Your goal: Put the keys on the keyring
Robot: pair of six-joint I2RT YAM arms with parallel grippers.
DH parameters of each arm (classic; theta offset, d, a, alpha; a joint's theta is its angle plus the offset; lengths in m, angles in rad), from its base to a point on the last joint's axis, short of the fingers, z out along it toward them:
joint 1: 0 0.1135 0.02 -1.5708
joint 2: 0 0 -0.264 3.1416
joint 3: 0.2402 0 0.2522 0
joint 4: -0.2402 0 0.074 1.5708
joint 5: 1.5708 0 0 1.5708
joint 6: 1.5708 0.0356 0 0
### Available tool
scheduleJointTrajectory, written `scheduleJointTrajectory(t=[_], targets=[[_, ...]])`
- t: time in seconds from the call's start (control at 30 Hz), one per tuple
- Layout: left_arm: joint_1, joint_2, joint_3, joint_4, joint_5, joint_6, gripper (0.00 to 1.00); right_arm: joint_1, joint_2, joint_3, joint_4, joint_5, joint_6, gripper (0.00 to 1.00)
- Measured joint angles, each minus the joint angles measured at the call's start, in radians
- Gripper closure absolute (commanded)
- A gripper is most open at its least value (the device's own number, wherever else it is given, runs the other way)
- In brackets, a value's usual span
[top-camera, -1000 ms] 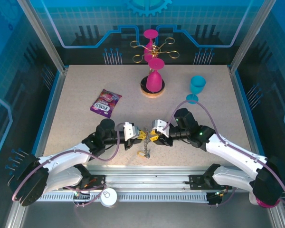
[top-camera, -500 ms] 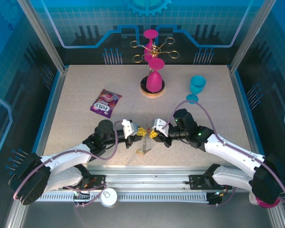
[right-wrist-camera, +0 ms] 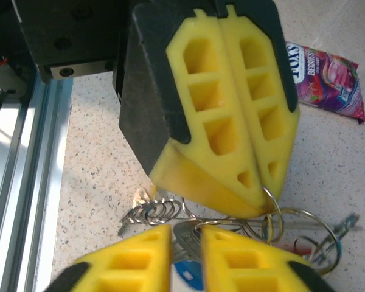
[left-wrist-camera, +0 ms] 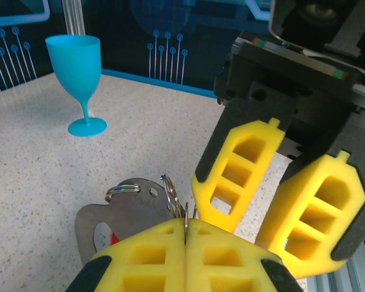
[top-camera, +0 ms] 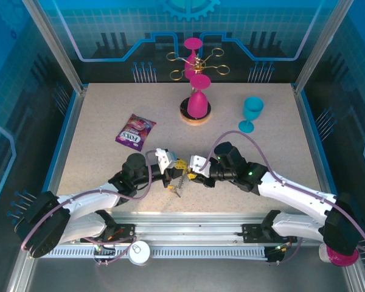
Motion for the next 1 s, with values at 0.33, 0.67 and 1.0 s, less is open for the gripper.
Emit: scheduleJointTrajectory(t=[0.33, 0.67, 1.0], targets=[[0.0, 0.002, -0.015, 0.034, 0.051, 0.044, 1.0, -0.144, -0.091, -0.029, 0.014, -0.196, 0.068, 0.82], [0.0, 0.012, -0.015, 0.064, 0.107, 0.053, 1.0, -0.144, -0.056, -0.029, 0.043, -0.26, 0.092, 0.79], [0.0, 0.027, -0.016, 0.101, 0.137, 0.053, 1.0, -0.143, -0.032, -0.029, 0.062, -0.265, 0.092, 0.76]])
